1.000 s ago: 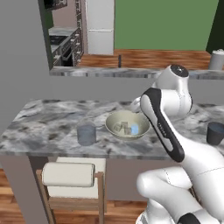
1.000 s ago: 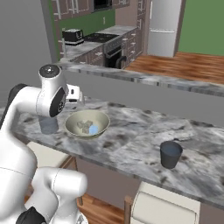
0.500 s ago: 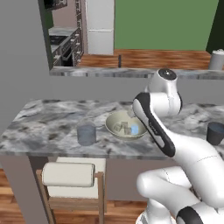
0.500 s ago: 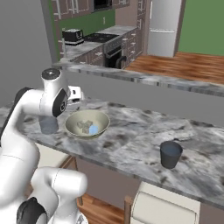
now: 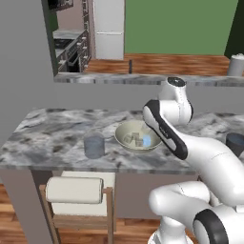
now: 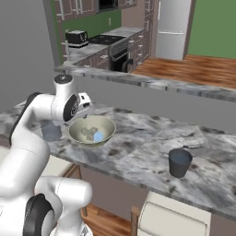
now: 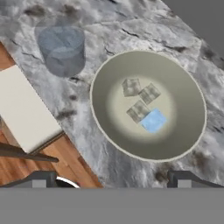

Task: There are four ice cubes in the ice bowl. Place two ice cubes in each glass of water.

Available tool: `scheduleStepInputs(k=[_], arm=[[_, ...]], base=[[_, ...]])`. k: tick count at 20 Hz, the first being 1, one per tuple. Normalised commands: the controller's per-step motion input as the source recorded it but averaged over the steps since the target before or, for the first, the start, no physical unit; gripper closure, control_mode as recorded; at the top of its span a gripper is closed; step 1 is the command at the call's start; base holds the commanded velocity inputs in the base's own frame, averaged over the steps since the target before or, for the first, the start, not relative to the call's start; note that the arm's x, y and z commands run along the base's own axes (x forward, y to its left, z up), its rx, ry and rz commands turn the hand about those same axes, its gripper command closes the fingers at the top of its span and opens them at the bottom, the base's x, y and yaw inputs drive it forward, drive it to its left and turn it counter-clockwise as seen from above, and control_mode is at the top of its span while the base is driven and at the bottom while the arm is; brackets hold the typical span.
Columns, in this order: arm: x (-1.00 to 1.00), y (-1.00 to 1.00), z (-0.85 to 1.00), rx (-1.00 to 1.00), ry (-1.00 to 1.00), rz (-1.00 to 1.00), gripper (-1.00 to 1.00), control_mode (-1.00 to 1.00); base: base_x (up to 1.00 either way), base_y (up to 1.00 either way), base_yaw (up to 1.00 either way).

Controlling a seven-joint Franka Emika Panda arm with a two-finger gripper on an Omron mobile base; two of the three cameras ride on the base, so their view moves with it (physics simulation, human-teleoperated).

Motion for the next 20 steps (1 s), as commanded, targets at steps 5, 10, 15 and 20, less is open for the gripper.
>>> scheduleStepInputs(k=[5,10,15,20], arm=[[0.23,0.33,-0.51,-0.13,0.15,0.01,-1.00,-1.00],[0.38,0.20,-0.31,-0.03,0.02,0.07,-1.00,-1.00],[0.36,0.00,-0.41,0.00,0.00,0.16,-1.00,-1.00],[0.29,0.00,-0.45,0.00,0.00,0.15,-1.00,-1.00]], base=[[0.00,0.00,0.00],[0.00,0.00,0.00],[0.00,0.00,0.00],[0.00,0.00,0.00]])
